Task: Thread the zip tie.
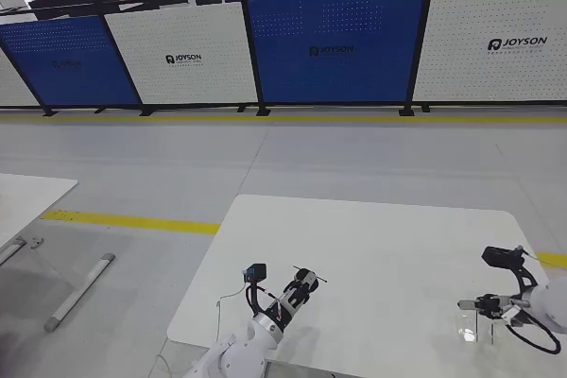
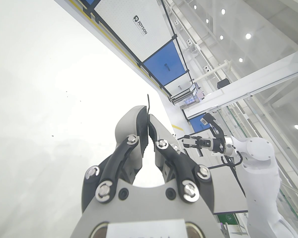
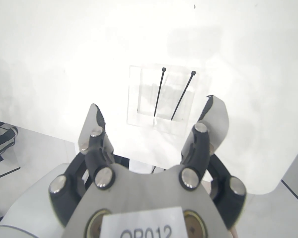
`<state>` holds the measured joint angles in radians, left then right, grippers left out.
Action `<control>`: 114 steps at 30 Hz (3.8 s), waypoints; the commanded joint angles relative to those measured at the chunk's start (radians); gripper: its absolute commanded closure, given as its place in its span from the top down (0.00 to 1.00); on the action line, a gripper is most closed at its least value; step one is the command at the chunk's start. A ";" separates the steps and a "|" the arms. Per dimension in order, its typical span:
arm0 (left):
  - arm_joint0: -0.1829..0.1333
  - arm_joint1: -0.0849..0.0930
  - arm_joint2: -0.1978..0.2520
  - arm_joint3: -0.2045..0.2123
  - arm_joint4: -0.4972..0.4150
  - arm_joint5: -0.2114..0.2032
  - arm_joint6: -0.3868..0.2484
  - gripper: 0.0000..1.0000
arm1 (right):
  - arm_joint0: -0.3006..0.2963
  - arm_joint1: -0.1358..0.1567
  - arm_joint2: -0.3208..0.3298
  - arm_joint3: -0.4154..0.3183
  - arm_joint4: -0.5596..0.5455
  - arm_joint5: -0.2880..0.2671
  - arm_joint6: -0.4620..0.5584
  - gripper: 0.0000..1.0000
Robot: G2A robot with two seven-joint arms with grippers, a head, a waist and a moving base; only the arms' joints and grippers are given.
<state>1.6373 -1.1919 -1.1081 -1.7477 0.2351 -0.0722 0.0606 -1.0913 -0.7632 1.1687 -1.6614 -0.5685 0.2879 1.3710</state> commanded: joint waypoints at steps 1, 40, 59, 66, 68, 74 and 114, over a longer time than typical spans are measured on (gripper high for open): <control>0.000 0.000 0.000 0.000 0.000 0.000 0.000 0.00 | 0.004 -0.002 -0.011 0.007 -0.012 0.007 0.018 0.30; 0.000 0.000 0.000 0.000 0.000 0.000 0.000 0.00 | 0.199 -0.082 -0.259 0.263 -0.053 0.052 0.019 0.14; 0.000 0.000 0.000 0.000 0.000 0.000 0.000 0.00 | 0.122 -0.063 -0.145 0.152 -0.072 0.052 -0.010 0.00; 0.000 0.000 0.000 0.000 0.000 0.000 0.000 0.00 | -0.118 -0.028 0.126 -0.039 0.015 0.052 -0.230 0.00; 0.000 0.000 0.000 0.000 0.000 0.000 0.000 0.00 | -0.157 -0.025 0.157 -0.059 0.021 0.052 -0.251 0.00; 0.000 0.000 0.000 0.000 0.000 0.000 0.000 0.00 | -0.157 -0.025 0.157 -0.059 0.021 0.052 -0.251 0.00; -0.009 0.000 0.004 -0.012 0.022 0.006 -0.004 0.00 | -0.342 -0.040 0.235 -0.242 0.186 0.016 -0.521 0.00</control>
<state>1.6360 -1.1919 -1.1076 -1.7493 0.2370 -0.0719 0.0603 -1.4331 -0.8034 1.4034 -1.9033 -0.3822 0.3039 0.8495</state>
